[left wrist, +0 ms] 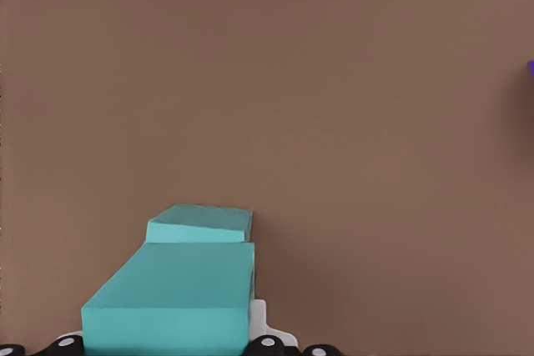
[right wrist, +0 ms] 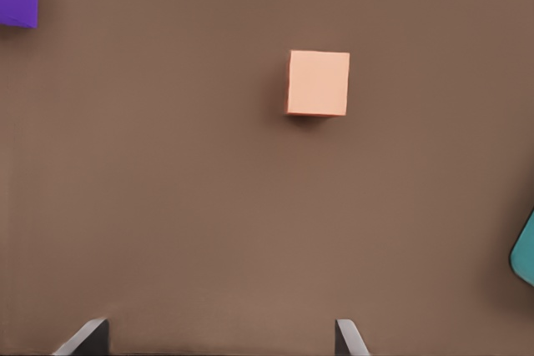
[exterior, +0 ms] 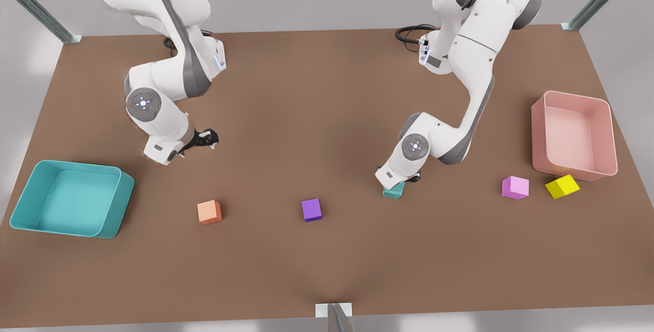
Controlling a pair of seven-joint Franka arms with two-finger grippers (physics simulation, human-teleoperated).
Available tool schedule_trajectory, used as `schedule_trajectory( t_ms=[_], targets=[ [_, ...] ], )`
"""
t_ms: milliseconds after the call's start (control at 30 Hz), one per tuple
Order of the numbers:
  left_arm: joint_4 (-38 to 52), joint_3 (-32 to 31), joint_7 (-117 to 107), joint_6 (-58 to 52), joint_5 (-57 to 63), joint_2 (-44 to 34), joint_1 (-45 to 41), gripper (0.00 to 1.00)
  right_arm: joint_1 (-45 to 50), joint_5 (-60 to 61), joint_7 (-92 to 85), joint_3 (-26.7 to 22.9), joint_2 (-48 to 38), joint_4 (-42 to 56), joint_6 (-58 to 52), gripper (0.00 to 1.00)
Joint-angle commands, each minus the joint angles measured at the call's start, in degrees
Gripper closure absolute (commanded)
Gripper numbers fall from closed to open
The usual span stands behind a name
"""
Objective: Stack the two blue cubes on top of each other
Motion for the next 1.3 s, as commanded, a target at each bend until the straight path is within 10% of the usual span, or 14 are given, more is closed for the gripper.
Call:
schedule_trajectory(
  t_ms=[0, 367, 433, 633, 733, 1033, 1100, 1167, 1267],
  targets=[
    [0.3, 0.0, -15.0, -0.7, 1.0, 0.3, -0.1, 0.36, -12.2, -0.3, -5.8, 0.1, 0.0, 0.0, 0.2, 0.00],
    [0.3, 0.1, -14.7, -0.8, 1.1, 1.1, -0.1, 0.35, -12.4, -0.2, -5.7, 0.0, 0.1, 0.0, 0.2, 0.00],
    [0.5, 0.1, -14.7, -0.9, 1.4, 1.0, -0.1, 0.00, -13.0, -0.2, -5.6, 0.0, 0.1, 0.0, 0.1, 0.00],
    [1.0, 0.0, -15.0, -2.4, 1.4, 0.0, 0.6, 0.00, -14.5, -0.2, -4.9, -0.1, 0.3, 0.8, -0.2, 0.00],
    [4.1, 0.0, -16.2, -7.4, 1.3, -1.0, -0.1, 0.00, -7.4, -0.2, -4.8, -10.1, -0.2, 0.8, -0.4, 0.00],
    [31.6, -2.7, 6.1, -47.6, -7.2, -11.4, 10.6, 0.00, -8.1, -0.2, -4.7, -10.2, -0.6, 0.8, -1.3, 0.00],
    [31.2, -1.6, 11.8, -52.2, -11.7, -15.1, 15.1, 0.00, -8.0, -0.2, -4.6, -10.1, -0.7, 0.9, -1.3, 0.00],
    [18.5, 15.2, 20.8, -45.6, -15.1, -24.4, 5.2, 0.00, -7.9, -0.2, -4.6, -10.1, -0.6, 0.9, -1.2, 0.00],
    [17.9, 16.5, 20.8, -41.3, -15.2, -23.0, 4.9, 0.00, -8.0, -0.2, -4.6, -10.1, -0.6, 0.8, -1.3, 0.00]
  ],
)
